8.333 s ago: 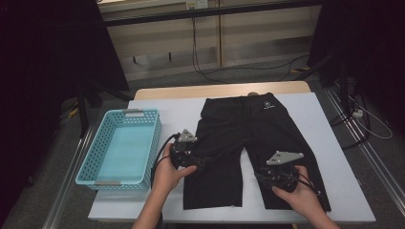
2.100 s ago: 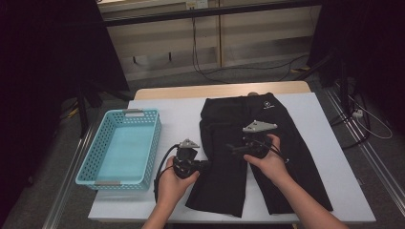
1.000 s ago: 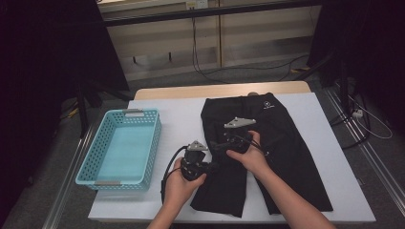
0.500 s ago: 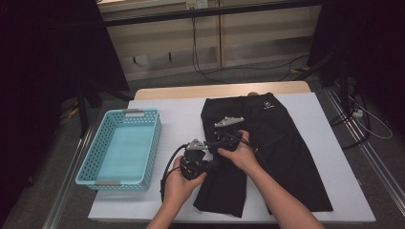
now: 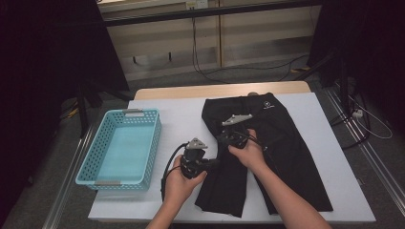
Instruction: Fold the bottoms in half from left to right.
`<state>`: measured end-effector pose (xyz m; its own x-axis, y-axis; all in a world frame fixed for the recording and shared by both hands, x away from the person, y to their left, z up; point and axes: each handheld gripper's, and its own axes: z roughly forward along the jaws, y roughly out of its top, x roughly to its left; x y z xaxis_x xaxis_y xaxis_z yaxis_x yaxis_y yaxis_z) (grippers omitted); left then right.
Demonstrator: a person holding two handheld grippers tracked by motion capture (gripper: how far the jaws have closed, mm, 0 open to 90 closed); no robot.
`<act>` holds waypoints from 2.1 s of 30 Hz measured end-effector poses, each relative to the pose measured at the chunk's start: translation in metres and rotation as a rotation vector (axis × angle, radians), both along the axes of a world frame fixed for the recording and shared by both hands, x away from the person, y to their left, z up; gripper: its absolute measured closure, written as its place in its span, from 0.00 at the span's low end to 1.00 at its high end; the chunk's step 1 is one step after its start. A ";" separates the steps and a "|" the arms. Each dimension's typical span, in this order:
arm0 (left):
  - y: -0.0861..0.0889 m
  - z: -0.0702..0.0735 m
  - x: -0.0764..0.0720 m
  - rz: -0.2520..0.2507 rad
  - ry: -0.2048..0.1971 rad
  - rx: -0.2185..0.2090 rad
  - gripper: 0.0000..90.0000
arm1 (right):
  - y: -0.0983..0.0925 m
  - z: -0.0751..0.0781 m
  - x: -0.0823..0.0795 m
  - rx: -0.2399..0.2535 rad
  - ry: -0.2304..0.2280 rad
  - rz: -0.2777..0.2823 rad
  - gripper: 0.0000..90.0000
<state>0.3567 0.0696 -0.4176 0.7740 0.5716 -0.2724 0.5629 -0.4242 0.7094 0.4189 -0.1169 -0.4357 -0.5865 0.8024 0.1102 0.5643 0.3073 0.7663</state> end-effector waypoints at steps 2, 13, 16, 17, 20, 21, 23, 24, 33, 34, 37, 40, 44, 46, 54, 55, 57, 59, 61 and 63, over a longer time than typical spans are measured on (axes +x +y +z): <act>-0.004 -0.001 0.003 -0.006 -0.002 -0.010 1.00 | -0.013 0.005 -0.006 0.003 -0.017 -0.029 0.99; -0.023 -0.007 0.008 -0.043 0.016 0.004 1.00 | -0.067 -0.005 -0.033 -0.038 0.011 -0.091 0.91; -0.024 -0.009 0.008 -0.047 0.018 0.006 1.00 | -0.067 -0.008 -0.032 -0.029 -0.001 -0.086 0.75; -0.024 -0.009 0.008 -0.048 0.016 0.005 1.00 | -0.065 -0.007 -0.032 -0.043 -0.025 -0.081 0.72; -0.024 -0.008 0.008 -0.045 0.019 -0.004 1.00 | -0.058 -0.001 -0.028 -0.046 -0.065 -0.073 0.61; -0.023 -0.008 0.009 -0.043 0.020 -0.007 1.00 | -0.056 0.000 -0.026 -0.048 -0.072 -0.073 0.58; -0.022 -0.008 0.009 -0.041 0.019 -0.008 1.00 | -0.050 0.002 -0.020 -0.046 -0.078 -0.065 0.55; -0.021 -0.008 0.009 -0.046 0.018 -0.006 1.00 | -0.047 0.003 -0.017 -0.046 -0.085 -0.062 0.52; -0.014 -0.011 0.010 -0.028 0.031 -0.013 1.00 | -0.016 -0.002 0.015 -0.065 -0.094 -0.029 0.53; -0.013 -0.012 0.011 -0.022 0.032 -0.013 1.00 | -0.012 -0.004 0.017 -0.061 -0.087 -0.023 0.53; -0.008 -0.012 0.013 -0.012 0.040 -0.017 1.00 | 0.000 -0.010 0.023 -0.090 -0.076 -0.019 0.53; -0.006 -0.013 0.013 0.000 0.044 -0.023 1.00 | 0.008 -0.018 0.028 -0.151 -0.082 -0.019 0.56; -0.005 -0.013 0.013 0.001 0.043 -0.024 1.00 | 0.009 -0.025 0.033 -0.185 -0.082 -0.038 0.75; -0.005 -0.013 0.013 0.001 0.043 -0.028 1.00 | 0.007 -0.025 0.034 -0.194 -0.087 -0.031 0.91; -0.014 -0.003 0.011 -0.021 0.028 -0.072 1.00 | -0.025 0.011 0.034 -0.018 -0.119 -0.093 1.00; -0.016 0.000 0.011 -0.033 0.024 -0.080 1.00 | -0.031 0.016 0.034 -0.007 -0.118 -0.102 1.00; -0.022 0.006 0.010 -0.050 0.021 -0.105 1.00 | -0.043 0.026 0.035 0.017 -0.125 -0.123 1.00; -0.030 0.014 0.007 -0.082 0.021 -0.135 1.00 | -0.054 0.036 0.035 0.039 -0.121 -0.137 1.00; -0.044 0.024 0.005 -0.118 0.011 -0.165 1.00 | -0.065 0.047 0.033 0.042 -0.132 -0.155 1.00; -0.062 0.035 0.004 -0.155 0.003 -0.190 1.00 | -0.079 0.059 0.030 0.048 -0.145 -0.184 1.00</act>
<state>0.3609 0.0073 -0.3829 0.8474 0.3844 -0.3662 0.5038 -0.3648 0.7830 0.4489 -0.1954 -0.3766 -0.4437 0.8930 0.0757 0.4903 0.1712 0.8546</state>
